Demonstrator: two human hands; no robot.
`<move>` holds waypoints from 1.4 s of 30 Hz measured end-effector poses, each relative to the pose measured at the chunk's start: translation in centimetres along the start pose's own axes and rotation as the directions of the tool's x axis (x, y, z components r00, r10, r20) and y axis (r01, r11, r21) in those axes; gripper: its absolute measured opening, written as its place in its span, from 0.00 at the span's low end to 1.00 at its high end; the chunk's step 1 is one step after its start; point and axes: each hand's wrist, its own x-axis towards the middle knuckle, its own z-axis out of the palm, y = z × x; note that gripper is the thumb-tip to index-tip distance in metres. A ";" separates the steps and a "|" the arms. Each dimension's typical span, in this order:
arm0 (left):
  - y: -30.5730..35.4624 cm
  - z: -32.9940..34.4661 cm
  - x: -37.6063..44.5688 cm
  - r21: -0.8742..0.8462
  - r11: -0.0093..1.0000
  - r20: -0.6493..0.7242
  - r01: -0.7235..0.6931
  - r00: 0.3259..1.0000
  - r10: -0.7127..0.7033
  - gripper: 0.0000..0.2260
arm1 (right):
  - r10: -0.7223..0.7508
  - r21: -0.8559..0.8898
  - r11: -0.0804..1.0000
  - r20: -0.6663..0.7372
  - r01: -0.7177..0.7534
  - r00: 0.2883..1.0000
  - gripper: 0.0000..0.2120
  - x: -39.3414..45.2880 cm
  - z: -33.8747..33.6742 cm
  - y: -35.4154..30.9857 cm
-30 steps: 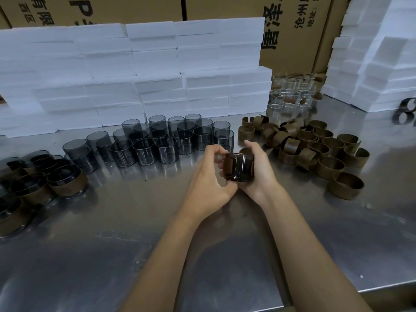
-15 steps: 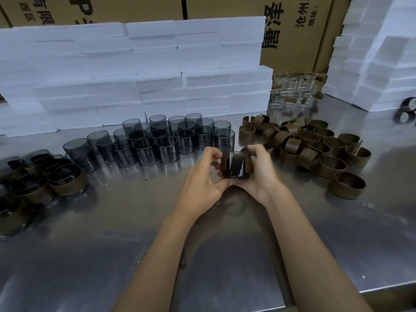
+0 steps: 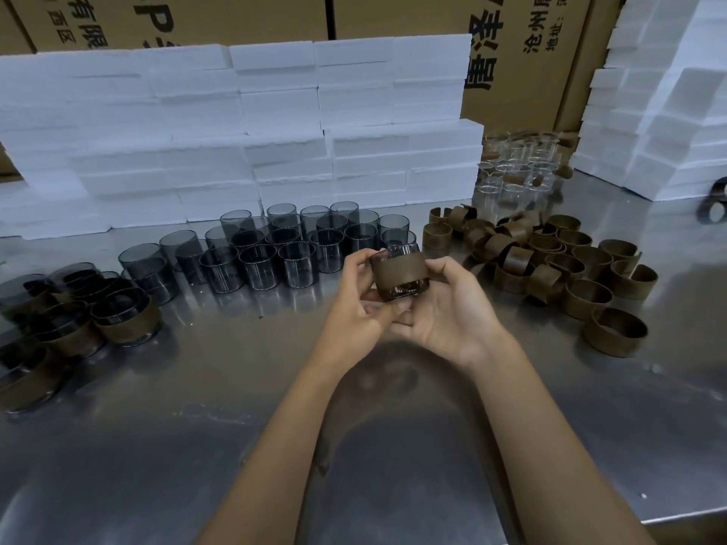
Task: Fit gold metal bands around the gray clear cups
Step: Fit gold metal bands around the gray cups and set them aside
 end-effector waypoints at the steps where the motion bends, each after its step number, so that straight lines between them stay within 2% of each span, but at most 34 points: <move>1: -0.1 0.0 0.0 0.028 1.000 -0.006 -0.007 1.000 0.007 0.29 | -0.004 0.013 1.000 0.018 0.004 1.000 0.29 0.1 0.1 0.0; 3: -0.4 -0.2 0.0 0.175 0.984 -0.082 -0.026 0.996 0.041 0.32 | -0.053 0.039 0.998 0.009 0.053 0.999 0.30 0.3 0.3 0.0; 6: -0.7 -0.5 0.0 0.395 0.916 -0.194 -0.075 0.967 0.163 0.35 | -0.118 0.075 0.990 -0.038 0.121 0.992 0.25 0.7 0.4 0.4; 9: -1.0 -0.7 0.1 0.456 0.882 -0.191 -0.116 0.956 0.225 0.33 | -0.134 0.087 0.987 -0.018 0.135 0.991 0.17 0.8 0.4 0.6; 12: -1.1 -1.0 0.2 0.415 0.905 -0.207 -0.093 0.959 0.193 0.31 | -0.136 0.084 0.987 0.027 0.134 0.990 0.13 0.5 0.5 0.6; 15: -1.2 -1.1 0.3 0.365 0.929 -0.228 -0.062 0.962 0.153 0.31 | -0.117 0.089 0.989 0.022 0.115 0.993 0.14 0.5 0.3 0.6; 23: -0.8 -0.8 0.2 0.369 0.928 -0.196 -0.056 0.971 0.137 0.33 | -0.127 0.086 0.988 0.022 0.125 0.992 0.08 0.9 0.1 0.7; 26: -0.3 -0.5 0.1 0.197 0.980 -0.202 -0.011 0.978 0.052 0.35 | -0.130 0.048 0.991 0.046 0.128 0.990 0.07 1.0 -0.1 0.9; 28: -0.1 -0.5 0.2 0.097 0.995 -0.225 0.017 0.974 0.005 0.34 | -0.144 -0.005 0.990 0.065 0.144 0.988 0.09 1.2 0.0 1.1; 30: 0.0 -0.7 0.2 0.101 0.994 -0.253 0.032 0.967 -0.005 0.32 | -0.150 -0.046 0.987 0.040 0.152 0.988 0.12 1.4 0.1 1.3; 32: 0.0 -1.0 0.2 0.155 0.987 -0.306 0.049 0.952 0.000 0.31 | -0.152 -0.090 0.985 -0.031 0.149 0.988 0.21 1.6 0.1 1.4; 33: 0.0 -1.2 0.2 0.204 0.977 -0.344 0.056 0.939 0.018 0.31 | -0.154 -0.117 0.982 -0.066 0.145 0.986 0.23 1.7 0.1 1.4; 35: 0.1 -1.7 0.2 0.328 0.939 -0.449 0.107 0.892 0.055 0.30 | -0.154 -0.151 0.979 -0.104 0.138 0.983 0.21 1.8 0.0 1.5; 37: 0.0 -2.5 0.2 0.418 0.874 -0.587 0.249 0.808 0.050 0.31 | -0.147 -0.144 0.981 -0.131 0.128 0.981 0.18 1.9 -0.2 1.5; 39: -0.1 -3.7 0.0 0.407 0.827 -0.709 0.388 0.705 0.018 0.32 | -0.148 -0.141 0.982 -0.143 0.128 0.979 0.17 1.8 -0.2 1.5; 42: -0.4 -5.7 -0.3 0.304 0.814 -0.815 0.495 0.577 -0.046 0.33 | -0.159 -0.143 0.980 -0.139 0.140 0.977 0.16 1.7 -0.2 1.5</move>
